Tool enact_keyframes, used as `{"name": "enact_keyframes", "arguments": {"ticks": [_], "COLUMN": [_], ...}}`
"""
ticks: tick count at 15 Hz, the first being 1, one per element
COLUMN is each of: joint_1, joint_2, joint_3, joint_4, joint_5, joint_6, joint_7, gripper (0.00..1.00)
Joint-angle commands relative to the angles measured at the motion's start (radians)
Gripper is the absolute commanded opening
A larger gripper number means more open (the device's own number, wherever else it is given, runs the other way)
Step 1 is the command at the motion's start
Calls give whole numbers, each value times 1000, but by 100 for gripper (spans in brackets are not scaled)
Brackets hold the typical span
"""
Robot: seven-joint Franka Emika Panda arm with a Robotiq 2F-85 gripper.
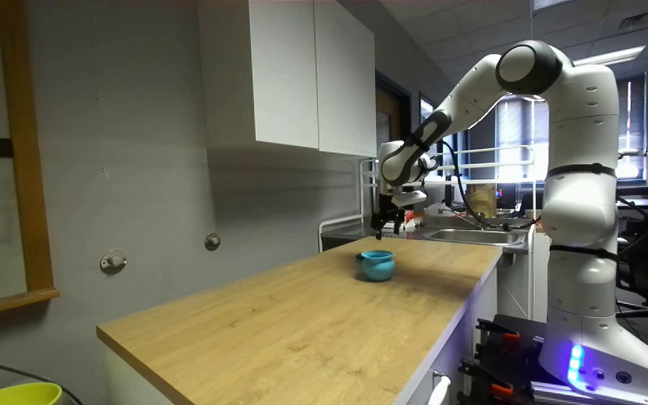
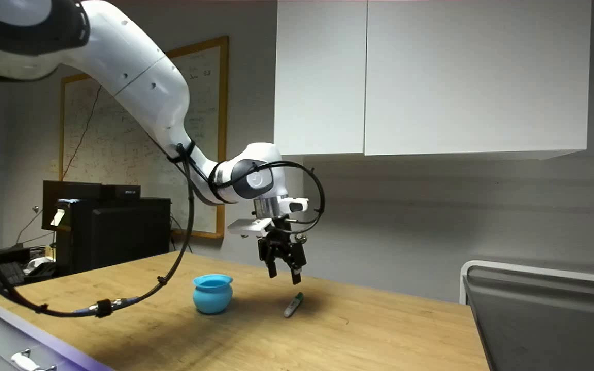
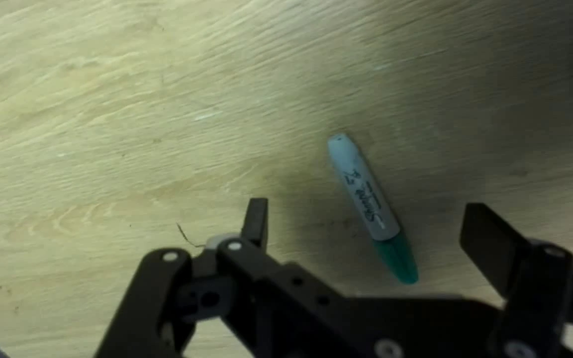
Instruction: Pick up the marker and place it in the cup
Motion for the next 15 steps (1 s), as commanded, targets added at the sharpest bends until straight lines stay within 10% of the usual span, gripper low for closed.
{"name": "enact_keyframes", "arguments": {"ticks": [1,15], "joint_1": [22,20], "joint_2": [113,349], "joint_3": [1,19], "joint_4": [111,236], "joint_5": [-37,59], "joint_6": [2,-52], "joint_7": [-6,-281], "gripper": [100,100]}}
